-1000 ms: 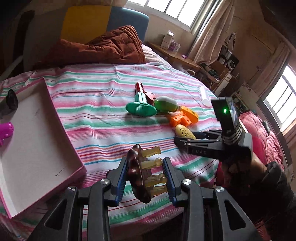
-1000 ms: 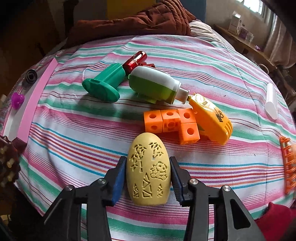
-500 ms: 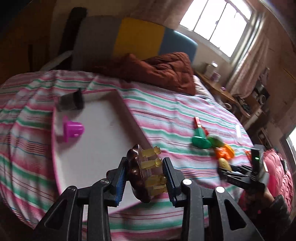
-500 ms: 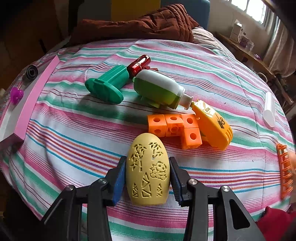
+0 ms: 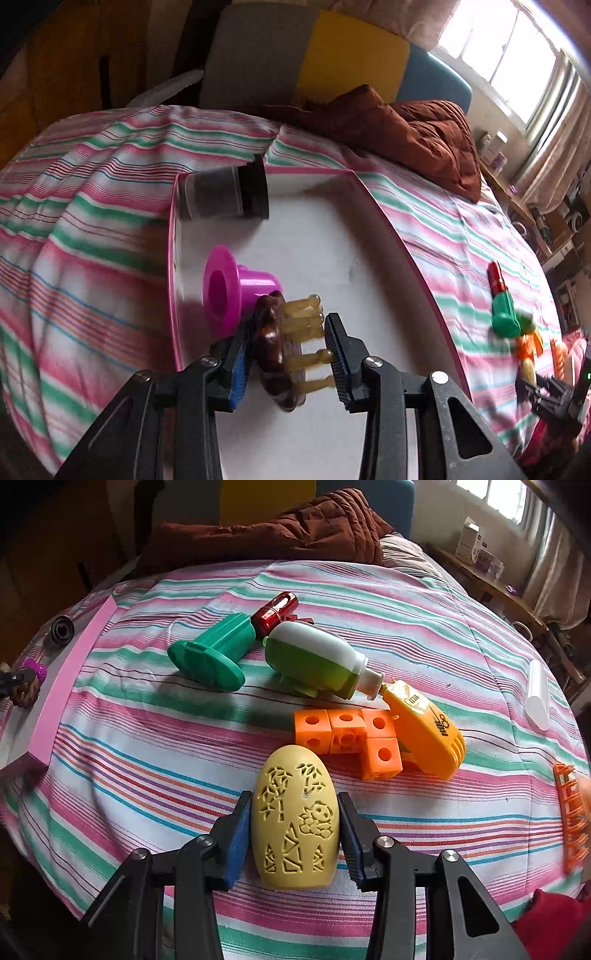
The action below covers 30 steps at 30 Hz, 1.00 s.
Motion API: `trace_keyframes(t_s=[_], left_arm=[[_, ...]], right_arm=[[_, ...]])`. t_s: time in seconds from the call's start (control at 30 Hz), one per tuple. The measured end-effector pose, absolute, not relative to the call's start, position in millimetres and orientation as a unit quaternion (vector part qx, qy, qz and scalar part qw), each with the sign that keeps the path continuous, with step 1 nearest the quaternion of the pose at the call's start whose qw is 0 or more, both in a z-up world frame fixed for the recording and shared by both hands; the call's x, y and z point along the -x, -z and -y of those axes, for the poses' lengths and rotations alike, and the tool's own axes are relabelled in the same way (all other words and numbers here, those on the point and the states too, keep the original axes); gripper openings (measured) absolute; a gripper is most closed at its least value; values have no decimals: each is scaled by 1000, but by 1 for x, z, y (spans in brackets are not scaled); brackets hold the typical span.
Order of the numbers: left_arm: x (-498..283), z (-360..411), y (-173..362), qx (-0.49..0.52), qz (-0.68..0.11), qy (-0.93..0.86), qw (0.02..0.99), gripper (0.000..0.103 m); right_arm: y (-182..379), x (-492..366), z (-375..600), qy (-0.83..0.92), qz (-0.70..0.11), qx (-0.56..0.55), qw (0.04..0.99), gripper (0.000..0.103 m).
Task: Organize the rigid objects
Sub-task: 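Lower the brown comb into the tray and open the left tool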
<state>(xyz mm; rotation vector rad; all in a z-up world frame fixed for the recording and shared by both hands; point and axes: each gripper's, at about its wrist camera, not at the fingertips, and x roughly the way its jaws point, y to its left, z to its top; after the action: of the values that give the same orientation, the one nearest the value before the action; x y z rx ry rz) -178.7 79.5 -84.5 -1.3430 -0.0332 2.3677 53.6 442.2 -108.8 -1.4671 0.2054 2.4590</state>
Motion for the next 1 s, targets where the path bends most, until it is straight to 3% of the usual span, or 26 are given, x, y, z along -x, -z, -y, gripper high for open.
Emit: trace_keyframes(t_s=[0.43, 1.0], left_arm=[[189, -73, 72, 465, 6, -869, 168, 46], [102, -62, 37, 427, -13, -893, 142, 46]], right_arm=[[109, -51, -442, -849, -71, 506, 135, 45], [110, -51, -437, -852, -52, 503, 140, 45]])
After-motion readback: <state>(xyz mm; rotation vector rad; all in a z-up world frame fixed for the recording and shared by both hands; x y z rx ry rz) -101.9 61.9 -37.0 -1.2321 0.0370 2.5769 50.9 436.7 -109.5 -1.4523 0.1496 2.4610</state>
